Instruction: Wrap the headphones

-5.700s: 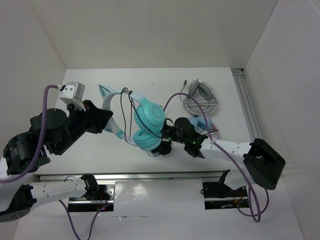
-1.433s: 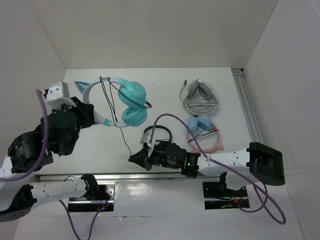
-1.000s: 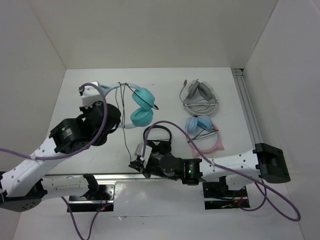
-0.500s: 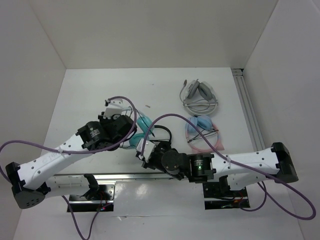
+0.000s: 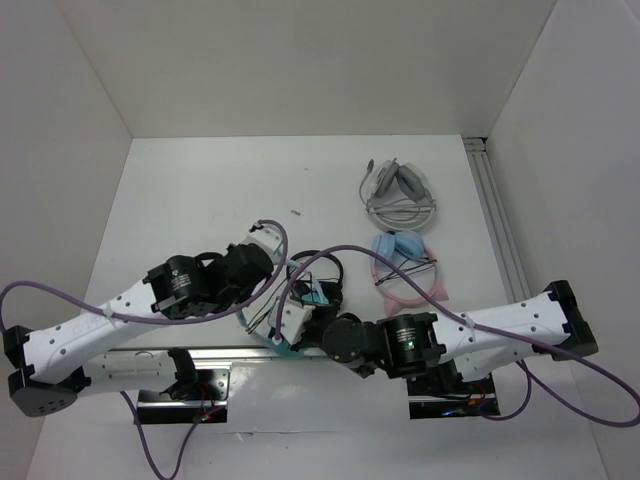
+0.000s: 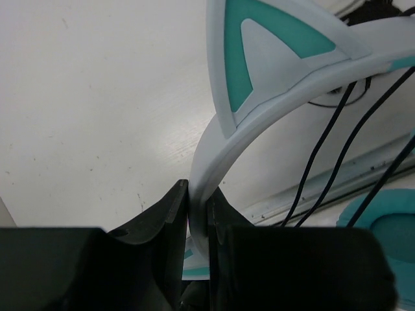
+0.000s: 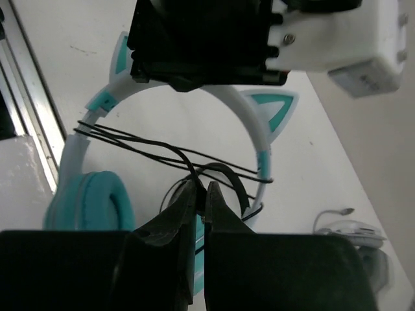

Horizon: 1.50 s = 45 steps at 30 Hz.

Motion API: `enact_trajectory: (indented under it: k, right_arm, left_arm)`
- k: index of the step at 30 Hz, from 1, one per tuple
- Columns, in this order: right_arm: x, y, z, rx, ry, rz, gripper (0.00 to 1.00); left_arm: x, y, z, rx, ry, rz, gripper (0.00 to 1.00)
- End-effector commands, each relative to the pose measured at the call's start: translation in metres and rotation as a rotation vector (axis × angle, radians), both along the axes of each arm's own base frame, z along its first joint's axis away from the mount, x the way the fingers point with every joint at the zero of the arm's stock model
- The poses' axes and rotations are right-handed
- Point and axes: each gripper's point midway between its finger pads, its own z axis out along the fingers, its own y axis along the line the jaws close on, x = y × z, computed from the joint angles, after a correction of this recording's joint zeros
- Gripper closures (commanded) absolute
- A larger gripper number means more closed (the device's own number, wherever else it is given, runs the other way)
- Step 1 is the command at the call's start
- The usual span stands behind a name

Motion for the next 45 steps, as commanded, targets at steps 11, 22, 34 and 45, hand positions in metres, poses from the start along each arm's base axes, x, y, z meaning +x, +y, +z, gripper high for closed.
enact_trajectory:
  k: [11,22,34,45]
  right_arm:
    - [0.028,-0.041,0.036,-0.086,-0.218,-0.228,0.99]
    - [0.041,-0.054,0.050,-0.053,-0.254,-0.241,0.98]
    - [0.064,-0.075,0.041,-0.083,-0.235,-0.316,0.91]
    - [0.087,-0.101,0.056,-0.009,-0.207,-0.399,0.79]
  left_arm:
    - [-0.015,-0.019,0.028,-0.038,0.079,-0.117,1.00]
    - [-0.034,-0.035,0.033,-0.074,0.177,-0.247,1.00]
    - [-0.019,-0.034,0.057,0.015,0.155,-0.203,1.00]
    - [-0.016,-0.034,0.075,-0.005,0.124,-0.206,1.00]
